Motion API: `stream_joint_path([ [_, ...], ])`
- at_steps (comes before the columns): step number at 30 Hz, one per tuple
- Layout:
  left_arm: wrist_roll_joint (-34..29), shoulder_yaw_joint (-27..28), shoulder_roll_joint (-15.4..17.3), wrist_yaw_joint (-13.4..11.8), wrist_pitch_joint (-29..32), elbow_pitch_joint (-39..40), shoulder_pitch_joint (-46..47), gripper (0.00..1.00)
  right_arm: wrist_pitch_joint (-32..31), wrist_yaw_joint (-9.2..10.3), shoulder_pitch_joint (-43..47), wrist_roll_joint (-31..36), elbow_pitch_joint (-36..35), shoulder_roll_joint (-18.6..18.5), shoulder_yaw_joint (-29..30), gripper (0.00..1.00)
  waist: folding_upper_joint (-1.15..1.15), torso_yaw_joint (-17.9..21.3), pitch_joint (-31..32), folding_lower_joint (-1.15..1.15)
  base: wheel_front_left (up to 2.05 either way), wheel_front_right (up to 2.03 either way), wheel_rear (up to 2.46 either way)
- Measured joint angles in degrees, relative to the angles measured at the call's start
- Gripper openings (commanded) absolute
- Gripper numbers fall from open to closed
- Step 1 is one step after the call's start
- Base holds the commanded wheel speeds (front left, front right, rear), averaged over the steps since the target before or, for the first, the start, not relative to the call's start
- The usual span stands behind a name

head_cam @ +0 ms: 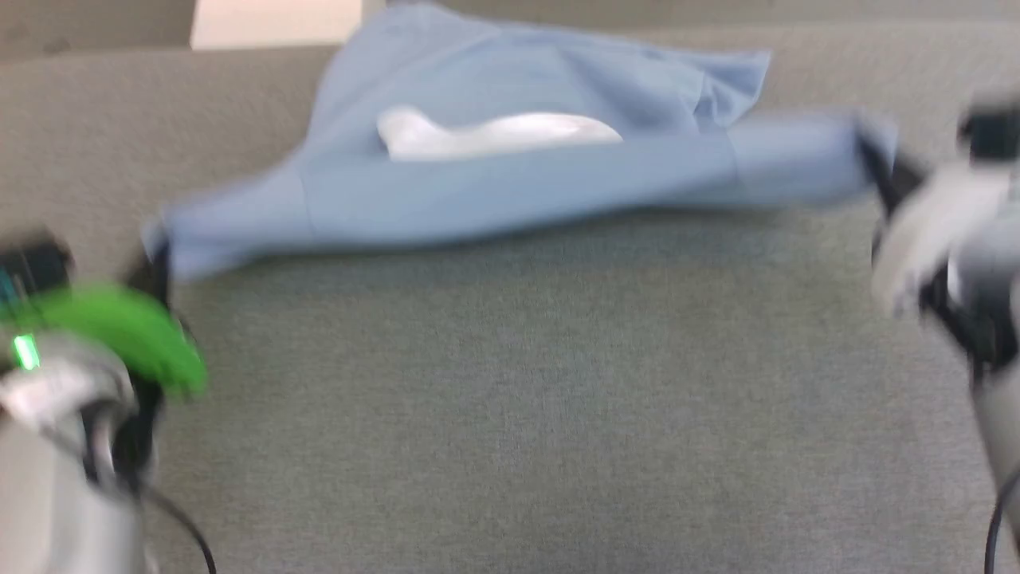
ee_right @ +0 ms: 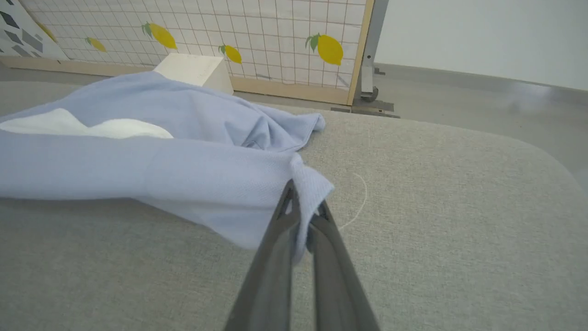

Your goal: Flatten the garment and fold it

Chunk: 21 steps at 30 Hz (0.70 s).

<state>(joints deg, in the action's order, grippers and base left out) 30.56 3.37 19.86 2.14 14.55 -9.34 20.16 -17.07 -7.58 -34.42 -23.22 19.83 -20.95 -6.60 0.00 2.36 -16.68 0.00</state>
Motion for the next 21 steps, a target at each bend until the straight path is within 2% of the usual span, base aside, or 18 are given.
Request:
stream_joint_path([
  [6, 4.4, 1.8, -3.4, -2.9, 5.3, 9.6, -17.6, 0.00, -6.2, 0.00, 19.0, 0.9, -10.9, 4.2, 9.3, 0.00, 0.00, -0.4, 5.0, 0.00, 0.00, 0.00, 0.00],
  [11, 7.0, 1.4, -6.4, -5.0, 8.6, 14.0, -27.4, 0.00, -10.8, 0.00, 30.6, 4.9, -17.4, 10.3, 16.0, 0.00, 0.00, -0.9, 7.9, 0.00, 0.00, 0.00, 0.00],
  [17, 7.3, 0.0, -8.1, -6.9, 10.6, 14.6, -34.5, 0.00, -17.6, 0.00, 40.3, 9.5, -19.1, 16.3, 21.0, 0.00, 0.00, -1.9, 9.9, 0.00, 0.00, 0.00, 0.00],
  [21, 7.3, -0.7, -9.1, -7.7, 11.6, 14.1, -38.4, 0.00, -21.7, 0.00, 44.5, 11.0, -18.4, 17.9, 23.4, 0.00, 0.00, -2.4, 10.7, 0.00, 0.00, 0.00, 0.00],
])
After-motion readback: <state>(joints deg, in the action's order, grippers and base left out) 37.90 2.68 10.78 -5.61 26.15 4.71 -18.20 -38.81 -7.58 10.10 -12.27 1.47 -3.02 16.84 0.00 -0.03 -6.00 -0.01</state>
